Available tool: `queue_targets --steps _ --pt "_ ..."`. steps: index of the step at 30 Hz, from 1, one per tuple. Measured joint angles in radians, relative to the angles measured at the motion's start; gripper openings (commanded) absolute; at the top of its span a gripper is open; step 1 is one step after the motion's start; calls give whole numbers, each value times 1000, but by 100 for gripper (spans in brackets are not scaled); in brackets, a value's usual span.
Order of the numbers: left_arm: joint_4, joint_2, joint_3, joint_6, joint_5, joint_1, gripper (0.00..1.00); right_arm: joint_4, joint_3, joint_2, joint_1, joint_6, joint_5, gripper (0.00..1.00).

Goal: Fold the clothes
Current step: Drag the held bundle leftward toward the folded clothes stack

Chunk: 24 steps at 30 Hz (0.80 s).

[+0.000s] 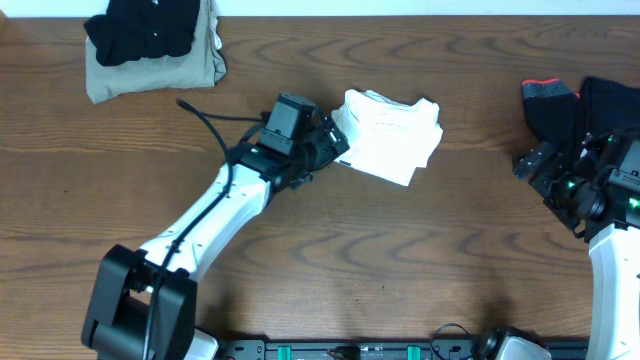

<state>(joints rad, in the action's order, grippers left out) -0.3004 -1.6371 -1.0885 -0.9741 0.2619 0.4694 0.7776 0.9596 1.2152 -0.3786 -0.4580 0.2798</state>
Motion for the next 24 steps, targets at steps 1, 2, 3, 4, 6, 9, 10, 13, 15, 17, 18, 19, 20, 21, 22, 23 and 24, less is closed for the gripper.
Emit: queue_targets --steps 1,2,3,4,6,9,10,13,15,17,18,19,20,21,22,23,24 --pt "1 -10 0 -32 -4 13 98 0 0 0 0 0 0 99" --pt "8 -19 0 -55 -5 24 98 0 0 0 0 0 0 99" --pt "21 -31 0 -84 -7 39 98 0 0 0 0 0 0 99" --pt "37 -47 0 -121 -7 56 98 0 0 0 0 0 0 99" --pt "73 -83 0 -189 -7 89 99 0 0 0 0 0 0 99" --pt "123 -143 0 -275 -6 126 99 0 0 0 0 0 0 99" --pt "132 -164 0 -301 -7 134 99 0 0 0 0 0 0 99" --pt "189 -230 0 -374 -7 150 99 0 0 0 0 0 0 99" --pt "233 -264 1 -407 -7 154 99 0 0 0 0 0 0 99" --pt "288 -277 0 -427 -8 156 99 0 0 0 0 0 0 99" --pt "304 -280 0 -438 -7 156 99 0 0 0 0 0 0 99" --pt "316 -288 0 -452 -7 158 99 0 0 0 0 0 0 99" --pt "328 -292 0 -464 -6 158 99 0 0 0 0 0 0 99" --pt "340 -296 0 -475 -7 159 99 0 0 0 0 0 0 99" --pt "355 -301 0 -490 -7 159 99 0 0 0 0 0 0 99" --pt "372 -306 -1 -500 -7 161 99 0 0 0 0 0 0 99" --pt "392 -314 -2 -515 -6 163 99 0 0 0 0 0 0 99"
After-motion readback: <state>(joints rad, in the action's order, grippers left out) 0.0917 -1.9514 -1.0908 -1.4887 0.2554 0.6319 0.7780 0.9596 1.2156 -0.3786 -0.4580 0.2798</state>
